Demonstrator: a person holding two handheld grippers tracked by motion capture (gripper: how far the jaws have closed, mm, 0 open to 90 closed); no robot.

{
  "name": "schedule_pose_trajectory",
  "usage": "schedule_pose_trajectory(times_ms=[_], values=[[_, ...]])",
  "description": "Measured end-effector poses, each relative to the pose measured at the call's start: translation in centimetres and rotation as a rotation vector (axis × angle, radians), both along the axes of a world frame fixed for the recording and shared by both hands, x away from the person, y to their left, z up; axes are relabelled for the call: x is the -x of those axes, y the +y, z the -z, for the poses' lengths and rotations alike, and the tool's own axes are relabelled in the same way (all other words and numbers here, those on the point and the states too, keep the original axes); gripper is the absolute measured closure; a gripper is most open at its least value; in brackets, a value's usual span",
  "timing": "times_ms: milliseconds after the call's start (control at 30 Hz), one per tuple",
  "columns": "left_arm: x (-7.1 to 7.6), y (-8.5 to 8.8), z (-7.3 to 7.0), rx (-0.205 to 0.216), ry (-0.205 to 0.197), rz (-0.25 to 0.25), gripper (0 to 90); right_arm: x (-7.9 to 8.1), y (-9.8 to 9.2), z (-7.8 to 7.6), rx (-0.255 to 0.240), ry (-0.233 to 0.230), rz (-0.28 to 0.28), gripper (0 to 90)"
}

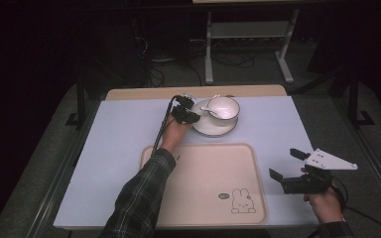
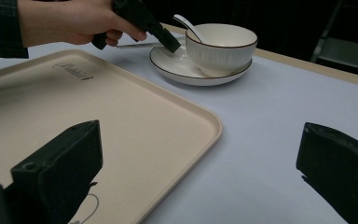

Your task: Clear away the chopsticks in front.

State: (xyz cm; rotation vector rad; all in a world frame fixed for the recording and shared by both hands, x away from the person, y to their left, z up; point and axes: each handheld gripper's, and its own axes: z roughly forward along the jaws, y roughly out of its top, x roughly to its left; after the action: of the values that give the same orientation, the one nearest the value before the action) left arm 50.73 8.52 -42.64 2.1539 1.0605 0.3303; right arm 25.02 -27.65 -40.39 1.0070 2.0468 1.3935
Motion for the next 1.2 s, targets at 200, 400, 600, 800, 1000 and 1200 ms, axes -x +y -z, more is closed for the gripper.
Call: schedule_pose_trajectory(times_ms=[200,400,600,800,1000,1200], values=[[0.9,0.9,-1.4,0.021,-0.015,0.028,65.0,0.0,0.1,0.0,0.005,-0.001,-0.002,0.0],[2.1,2.9,-2.5,0.066,-0.030,0.039,71.5,0.1,0.2,0.0,0.005,-0.002,-0.002,0.0],[2.5,4.3,-2.1,0.085,-0.009,0.041,77.5,0.0,0.3,0.0,0.012,-0.001,-0.003,0.0],[2.3,4.3,-1.4,0.095,0.011,0.038,78.6,0.0,0.3,0.0,0.013,0.001,-0.003,0.0],[2.3,4.1,-0.9,0.089,0.025,0.043,81.3,0.0,0.2,0.1,0.012,0.002,-0.002,0.0],[2.4,4.2,-0.1,0.077,0.048,0.040,83.0,0.1,0.2,0.0,0.011,0.001,-0.002,0.0]])
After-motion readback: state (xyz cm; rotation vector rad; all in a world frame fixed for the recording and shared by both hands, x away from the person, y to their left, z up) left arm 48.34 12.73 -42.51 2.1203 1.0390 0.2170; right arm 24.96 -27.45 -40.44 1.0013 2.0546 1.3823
